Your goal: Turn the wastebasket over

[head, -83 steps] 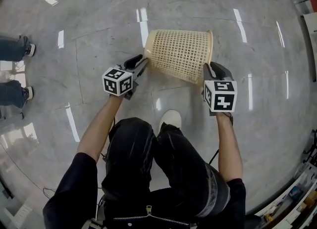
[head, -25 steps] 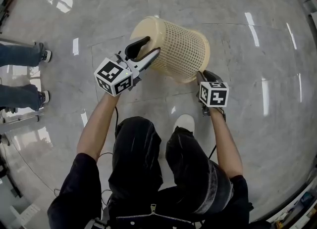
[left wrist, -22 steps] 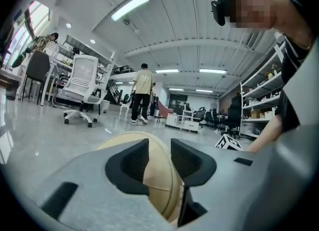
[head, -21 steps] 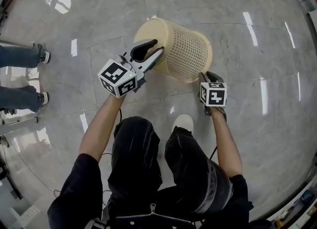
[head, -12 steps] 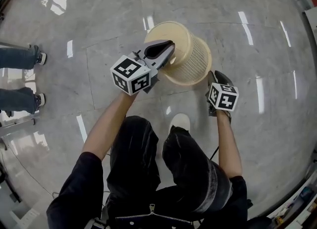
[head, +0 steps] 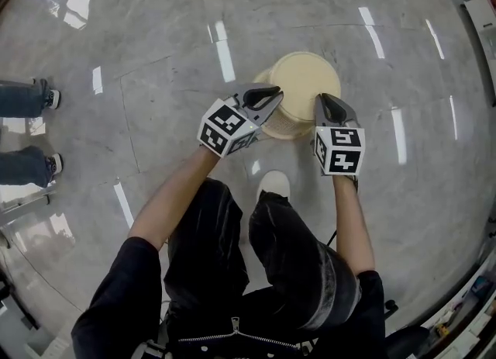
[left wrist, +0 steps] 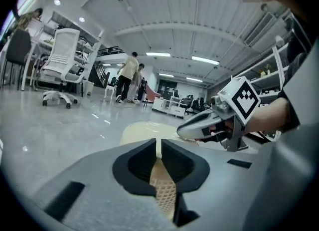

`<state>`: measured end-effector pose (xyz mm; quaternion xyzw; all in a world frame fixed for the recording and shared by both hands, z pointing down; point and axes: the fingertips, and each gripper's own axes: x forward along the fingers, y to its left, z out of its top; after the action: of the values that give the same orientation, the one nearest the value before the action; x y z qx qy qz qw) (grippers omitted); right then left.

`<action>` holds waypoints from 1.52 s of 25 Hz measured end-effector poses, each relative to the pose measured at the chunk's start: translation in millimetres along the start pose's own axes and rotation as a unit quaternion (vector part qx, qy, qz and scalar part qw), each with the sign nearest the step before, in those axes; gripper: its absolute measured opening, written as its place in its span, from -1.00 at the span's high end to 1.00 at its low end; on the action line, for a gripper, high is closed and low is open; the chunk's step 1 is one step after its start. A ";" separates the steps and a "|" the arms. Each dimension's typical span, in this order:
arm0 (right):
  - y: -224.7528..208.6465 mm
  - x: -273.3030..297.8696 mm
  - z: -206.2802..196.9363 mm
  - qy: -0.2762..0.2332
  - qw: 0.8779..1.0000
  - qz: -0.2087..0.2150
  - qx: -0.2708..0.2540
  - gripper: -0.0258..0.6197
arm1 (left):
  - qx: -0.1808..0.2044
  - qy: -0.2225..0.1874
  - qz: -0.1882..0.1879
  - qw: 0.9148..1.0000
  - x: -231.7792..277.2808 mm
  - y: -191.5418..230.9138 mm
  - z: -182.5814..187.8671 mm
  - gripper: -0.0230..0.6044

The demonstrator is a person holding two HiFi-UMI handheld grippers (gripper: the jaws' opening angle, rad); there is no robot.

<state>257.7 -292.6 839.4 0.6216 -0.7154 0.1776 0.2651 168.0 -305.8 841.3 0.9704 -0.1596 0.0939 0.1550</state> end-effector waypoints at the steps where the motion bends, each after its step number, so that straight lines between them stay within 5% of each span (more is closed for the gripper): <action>1: 0.1 1.0 -6.2 0.003 1.000 0.003 0.006 0.83 | 0.004 0.001 0.000 1.000 1.3 -0.2 0.1 0.86; 16: -0.4 4.3 -13.3 0.035 0.999 0.008 0.004 0.85 | 0.009 0.043 0.015 0.999 5.5 1.1 -4.7 0.87; 20: -0.8 -4.8 2.2 0.020 1.000 0.018 0.009 0.85 | 0.046 0.025 0.021 0.998 -4.6 -1.8 20.2 0.91; 24: -8.1 -44.0 57.8 -0.008 1.000 0.024 -0.014 0.85 | 0.080 -0.026 0.028 0.996 -24.9 -17.3 90.2 0.91; 29: -8.8 -127.3 167.8 -0.018 0.999 0.034 -0.003 0.85 | 0.075 -0.048 0.038 0.995 -72.1 -56.4 213.6 0.91; 38: 43.8 -390.6 359.7 -0.071 0.997 0.011 0.043 0.85 | 0.045 -0.038 0.061 0.996 -204.8 -204.0 455.7 0.91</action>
<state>191.5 -184.7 321.8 0.6358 -0.7306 0.1668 0.1848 106.9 -215.2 312.8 0.9677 -0.2200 0.0731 0.0989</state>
